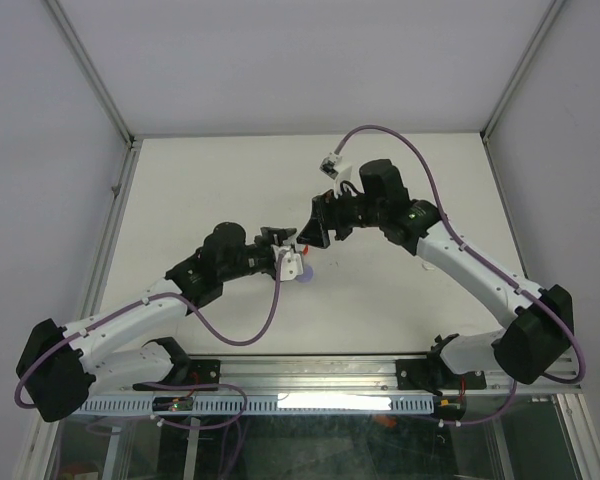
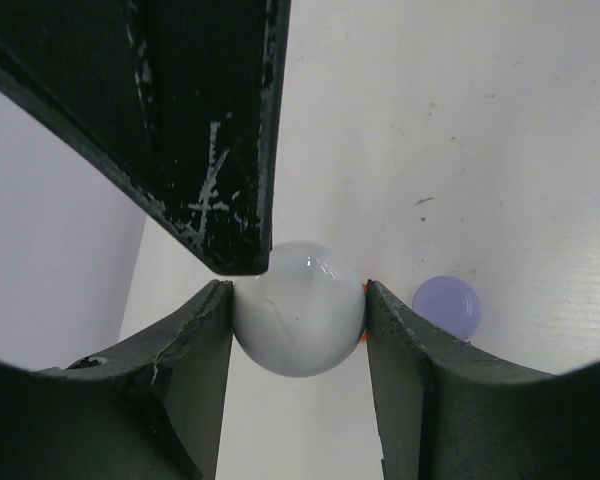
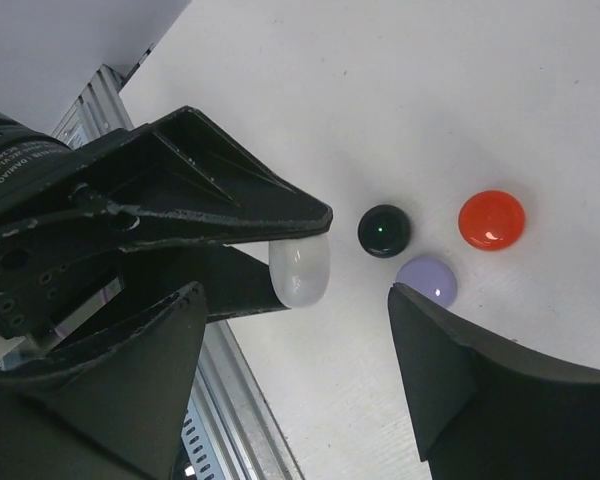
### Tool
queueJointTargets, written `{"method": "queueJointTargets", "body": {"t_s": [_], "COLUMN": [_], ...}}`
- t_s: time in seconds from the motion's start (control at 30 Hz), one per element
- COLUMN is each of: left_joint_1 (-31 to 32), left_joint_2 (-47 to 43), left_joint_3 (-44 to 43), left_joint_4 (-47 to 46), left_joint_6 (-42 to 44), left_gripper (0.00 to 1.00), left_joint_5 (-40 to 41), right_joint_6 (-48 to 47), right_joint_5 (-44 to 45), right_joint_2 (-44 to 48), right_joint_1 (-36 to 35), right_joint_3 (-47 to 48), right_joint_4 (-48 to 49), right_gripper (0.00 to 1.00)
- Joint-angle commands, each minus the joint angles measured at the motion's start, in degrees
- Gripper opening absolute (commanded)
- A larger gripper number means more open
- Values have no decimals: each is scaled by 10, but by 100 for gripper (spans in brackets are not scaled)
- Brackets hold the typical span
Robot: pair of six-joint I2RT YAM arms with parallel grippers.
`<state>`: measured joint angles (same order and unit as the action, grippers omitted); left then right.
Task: Insert the wireless bluetooth earbuds into the charging case
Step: Pick up the charging case at the center of the board.
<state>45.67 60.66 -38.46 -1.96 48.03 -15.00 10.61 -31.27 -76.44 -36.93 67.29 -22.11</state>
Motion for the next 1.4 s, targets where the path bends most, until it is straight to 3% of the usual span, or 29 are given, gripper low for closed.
{"method": "queueJointTargets", "body": {"t_s": [0.0, 0.5, 0.8, 0.9, 1.03, 1.1, 1.37], "left_joint_1": [14, 28, 29, 29, 29, 29, 28], "left_joint_2": [-18, -21, -17, -18, -23, -25, -40], "left_joint_3": [2, 5, 4, 6, 6, 8, 13], "left_joint_4": [-40, -45, -47, -47, -47, -47, -83], "left_joint_6": [22, 17, 2, 0, -5, -9, -80], "left_gripper": [45, 46, 47, 49, 54, 58, 74], "left_joint_5": [-9, -12, -28, -24, -17, -10, 28], "right_joint_6": [13, 21, 29, 29, 29, 29, 41], "right_joint_5": [-41, -106, -127, -133, -139, -139, -131], "right_joint_2": [-6, -41, -51, -49, -44, -38, 17], "right_joint_1": [4, 8, 8, 8, 10, 13, 43], "right_joint_3": [9, -20, -27, -27, -29, -33, -64], "right_joint_4": [50, 87, 108, 112, 113, 117, 165], "right_gripper": [75, 55, 37, 27, 7, 2, 0]}}
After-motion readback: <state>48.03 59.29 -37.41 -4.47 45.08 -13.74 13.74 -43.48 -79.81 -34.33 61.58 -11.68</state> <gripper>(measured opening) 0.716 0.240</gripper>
